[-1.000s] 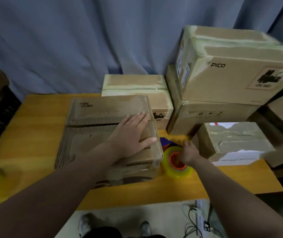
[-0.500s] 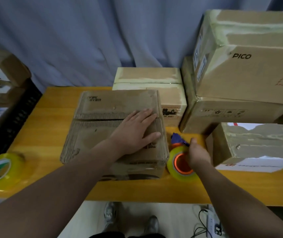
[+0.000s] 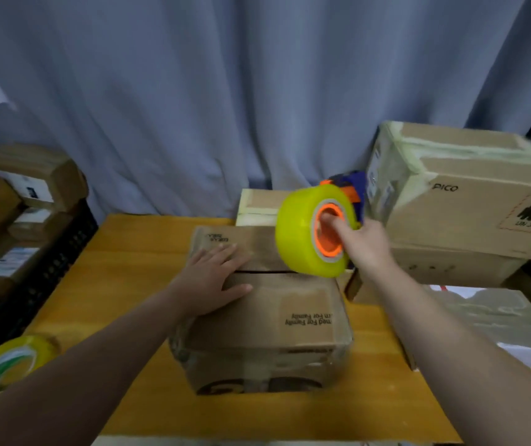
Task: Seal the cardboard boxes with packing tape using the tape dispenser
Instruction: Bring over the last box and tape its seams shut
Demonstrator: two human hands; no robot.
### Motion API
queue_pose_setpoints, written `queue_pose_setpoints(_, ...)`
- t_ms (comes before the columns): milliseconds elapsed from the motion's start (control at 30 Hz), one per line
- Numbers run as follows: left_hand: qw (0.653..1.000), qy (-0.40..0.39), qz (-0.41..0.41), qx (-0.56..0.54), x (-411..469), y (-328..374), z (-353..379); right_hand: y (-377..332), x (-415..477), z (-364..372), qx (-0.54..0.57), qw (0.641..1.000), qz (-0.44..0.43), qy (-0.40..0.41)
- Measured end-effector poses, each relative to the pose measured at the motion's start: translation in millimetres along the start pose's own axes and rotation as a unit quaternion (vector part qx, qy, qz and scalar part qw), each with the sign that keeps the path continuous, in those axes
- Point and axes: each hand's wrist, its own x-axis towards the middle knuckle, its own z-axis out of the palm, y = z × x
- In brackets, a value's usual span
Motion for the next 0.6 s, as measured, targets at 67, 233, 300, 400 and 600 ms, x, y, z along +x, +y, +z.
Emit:
queue_pose_setpoints(67, 0.999, -0.001, -0.035, -0.004, -13.4, -19.7, -2.2, -14.0, 6.3, 40.6, -0.002, 0.998, 0.033, -0.057)
queue_pose_setpoints(233, 0.998, -0.061, 0.021, 0.015, -51.4, -40.0, -3.2, -30.0, 19.1, 117.6, -0.023, 0.987, 0.065, -0.143)
queue_pose_setpoints(300, 0.995, -0.085, 0.043, 0.037, -59.1, -39.1, -0.6, -29.0, 20.7, 134.1, -0.051, 0.984, 0.060, -0.160)
queue_pose_setpoints(400, 0.992, -0.078, 0.069, 0.066, -61.4, -37.5, 4.1, -23.6, 22.3, 146.9, -0.118, 0.975, 0.048, -0.180)
queue_pose_setpoints(600, 0.988, -0.035, 0.127, 0.084, -49.5, -54.8, 12.0, -30.0, 17.9, 139.0, -0.063, 0.980, 0.074, -0.174)
